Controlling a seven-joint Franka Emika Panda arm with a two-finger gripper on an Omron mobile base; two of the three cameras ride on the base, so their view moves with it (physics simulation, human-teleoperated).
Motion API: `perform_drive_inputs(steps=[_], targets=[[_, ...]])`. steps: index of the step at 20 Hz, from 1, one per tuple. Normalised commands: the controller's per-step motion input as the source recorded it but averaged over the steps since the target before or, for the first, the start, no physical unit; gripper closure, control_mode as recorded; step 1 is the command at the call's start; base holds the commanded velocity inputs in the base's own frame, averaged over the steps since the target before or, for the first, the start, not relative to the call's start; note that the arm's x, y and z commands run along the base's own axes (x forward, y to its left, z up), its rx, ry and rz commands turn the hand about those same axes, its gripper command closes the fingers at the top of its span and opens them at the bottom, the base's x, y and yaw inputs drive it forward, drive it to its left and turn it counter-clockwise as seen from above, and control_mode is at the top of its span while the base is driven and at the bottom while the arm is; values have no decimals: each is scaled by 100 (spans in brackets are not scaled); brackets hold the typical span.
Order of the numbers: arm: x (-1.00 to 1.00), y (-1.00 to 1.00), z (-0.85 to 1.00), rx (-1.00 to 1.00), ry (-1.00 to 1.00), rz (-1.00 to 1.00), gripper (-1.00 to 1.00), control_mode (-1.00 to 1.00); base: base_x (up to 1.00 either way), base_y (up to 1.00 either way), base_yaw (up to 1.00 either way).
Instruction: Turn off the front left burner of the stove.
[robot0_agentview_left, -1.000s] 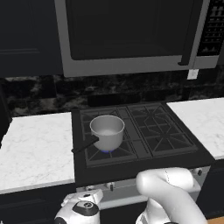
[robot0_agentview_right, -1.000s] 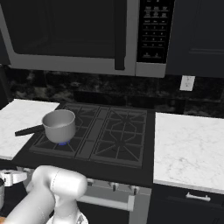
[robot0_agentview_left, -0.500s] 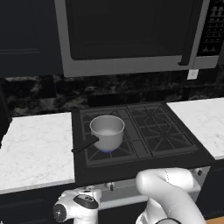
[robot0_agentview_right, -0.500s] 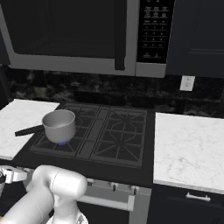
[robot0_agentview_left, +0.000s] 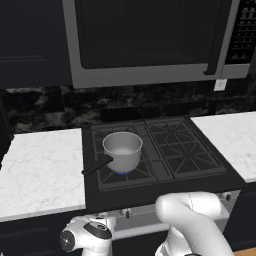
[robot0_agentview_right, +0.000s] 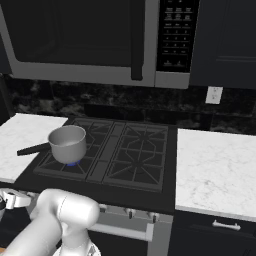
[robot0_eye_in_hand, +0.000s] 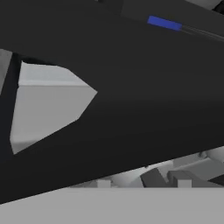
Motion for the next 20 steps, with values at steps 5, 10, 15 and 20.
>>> perform_drive_inputs(steps=[5, 10, 15, 20], targets=[[0, -97, 2, 51, -13, -15, 100, -100, 0, 0, 0], [0, -100, 3, 68, -10, -14, 100, -100, 0, 0, 0], [-2, -100, 0, 85, -14, -23, 100, -100, 0, 0, 0], [-2, -71, -27, 83, -24, -40, 100, -100, 0, 0, 0]])
